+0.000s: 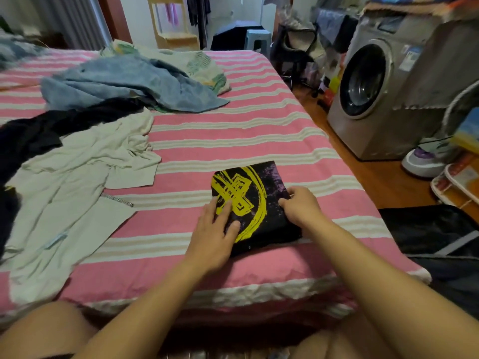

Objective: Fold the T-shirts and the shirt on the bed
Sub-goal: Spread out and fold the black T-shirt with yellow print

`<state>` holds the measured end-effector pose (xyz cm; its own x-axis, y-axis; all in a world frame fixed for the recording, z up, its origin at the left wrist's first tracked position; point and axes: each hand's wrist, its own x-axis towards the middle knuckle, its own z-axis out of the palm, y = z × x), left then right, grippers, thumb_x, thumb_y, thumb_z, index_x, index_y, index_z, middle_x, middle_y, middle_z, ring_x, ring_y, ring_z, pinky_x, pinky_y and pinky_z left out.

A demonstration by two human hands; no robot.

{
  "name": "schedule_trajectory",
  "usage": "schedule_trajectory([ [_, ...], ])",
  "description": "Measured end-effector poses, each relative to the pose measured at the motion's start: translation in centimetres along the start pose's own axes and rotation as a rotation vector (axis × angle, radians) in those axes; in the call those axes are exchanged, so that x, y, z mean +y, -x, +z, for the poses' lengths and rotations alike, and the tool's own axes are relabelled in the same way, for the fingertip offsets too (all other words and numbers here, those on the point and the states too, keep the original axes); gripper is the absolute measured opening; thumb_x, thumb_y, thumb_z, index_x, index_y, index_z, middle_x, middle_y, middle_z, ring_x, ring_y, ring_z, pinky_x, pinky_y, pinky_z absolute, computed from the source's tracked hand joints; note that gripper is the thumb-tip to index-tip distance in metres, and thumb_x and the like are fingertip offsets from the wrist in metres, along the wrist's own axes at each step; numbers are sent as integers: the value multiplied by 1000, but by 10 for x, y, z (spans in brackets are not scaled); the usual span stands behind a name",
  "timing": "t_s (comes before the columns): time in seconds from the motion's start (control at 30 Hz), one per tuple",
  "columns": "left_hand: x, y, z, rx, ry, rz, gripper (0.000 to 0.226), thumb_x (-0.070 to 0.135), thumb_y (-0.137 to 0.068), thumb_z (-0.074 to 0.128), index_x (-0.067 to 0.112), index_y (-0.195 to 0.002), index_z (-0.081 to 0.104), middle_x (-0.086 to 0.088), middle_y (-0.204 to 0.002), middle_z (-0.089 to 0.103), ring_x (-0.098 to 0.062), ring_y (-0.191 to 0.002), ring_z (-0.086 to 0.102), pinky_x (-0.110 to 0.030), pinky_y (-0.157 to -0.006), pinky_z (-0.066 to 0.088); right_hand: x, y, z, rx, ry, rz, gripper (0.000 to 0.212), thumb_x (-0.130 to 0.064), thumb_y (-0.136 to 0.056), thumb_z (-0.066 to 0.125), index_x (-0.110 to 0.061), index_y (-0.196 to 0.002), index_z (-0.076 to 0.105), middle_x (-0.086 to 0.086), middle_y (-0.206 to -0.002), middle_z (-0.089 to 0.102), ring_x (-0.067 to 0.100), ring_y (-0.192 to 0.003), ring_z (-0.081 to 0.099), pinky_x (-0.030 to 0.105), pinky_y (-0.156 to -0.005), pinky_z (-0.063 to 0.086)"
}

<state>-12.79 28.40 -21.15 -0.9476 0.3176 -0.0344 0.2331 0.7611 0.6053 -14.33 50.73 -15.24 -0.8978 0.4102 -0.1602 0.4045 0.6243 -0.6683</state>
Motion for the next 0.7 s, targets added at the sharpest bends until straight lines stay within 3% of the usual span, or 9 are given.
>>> schedule_trajectory([
  [0.1,4,-6,-1,-152,-230,-39,76,64,-91,15,38,-162,8,-1,-171,-6,-28,-157,-4,-44,-127,5,2,9,-1,118,323,-139,34,-19,-92,63,-10,-125,56,13,-118,58,39,-108,57,39,-78,44],
  [0.2,20,-19,-16,-84,-349,-23,69,57,-91,31,36,-156,30,-4,-170,4,-32,-156,-5,-48,-125,5,-12,13,5,320,549,-467,51,-25,-93,60,-15,-141,45,13,-134,49,37,-117,48,44,-88,44],
  [0.27,33,-38,-24,16,-408,102,69,55,-90,29,33,-155,34,-4,-171,5,-31,-156,-5,-49,-126,5,-18,3,19,159,576,-499,56,-43,-101,44,-22,-153,36,11,-157,35,39,-138,34,50,-111,35],
  [0.3,36,-53,-25,21,-419,146,66,55,-96,25,33,-158,28,-3,-171,3,-30,-156,-7,-48,-126,3,-16,-4,28,10,610,-439,62,-55,-103,25,-25,-157,28,9,-165,21,38,-148,20,53,-118,24],
  [0.37,30,-81,-20,-61,-456,167,61,57,-104,20,36,-161,15,0,-171,-3,-27,-157,-10,-49,-126,0,-1,-19,44,-180,721,-420,96,-73,-86,-21,-24,-161,14,5,-170,3,32,-155,-5,55,-122,6],
  [0.4,22,-92,-15,-120,-475,142,61,59,-105,19,39,-161,9,2,-171,-5,-25,-157,-11,-50,-126,-1,5,-22,47,-214,758,-447,101,-71,-82,-29,-20,-161,10,5,-170,2,28,-155,-10,54,-123,0],
  [0.53,-6,-109,8,-132,-406,62,76,76,-88,1,48,-159,4,8,-171,-2,-18,-157,-9,-48,-126,0,8,-15,41,-160,732,-559,61,-46,-108,15,-15,-161,12,2,-168,-1,22,-155,-14,44,-124,-14],
  [0.6,-11,-112,12,-113,-387,81,86,77,-78,-6,49,-158,5,9,-171,0,-18,-157,-7,-47,-126,0,12,-20,45,-149,648,-509,62,-49,-107,17,-20,-162,8,4,-168,-6,19,-154,-16,41,-123,-17],
  [0.7,-4,-109,6,-123,-364,45,80,77,-84,1,48,-159,6,5,-171,-1,-21,-157,-8,-50,-125,0,14,-19,49,-136,609,-496,64,-52,-106,19,-23,-162,6,6,-169,-6,17,-153,-17,39,-123,-17],
])
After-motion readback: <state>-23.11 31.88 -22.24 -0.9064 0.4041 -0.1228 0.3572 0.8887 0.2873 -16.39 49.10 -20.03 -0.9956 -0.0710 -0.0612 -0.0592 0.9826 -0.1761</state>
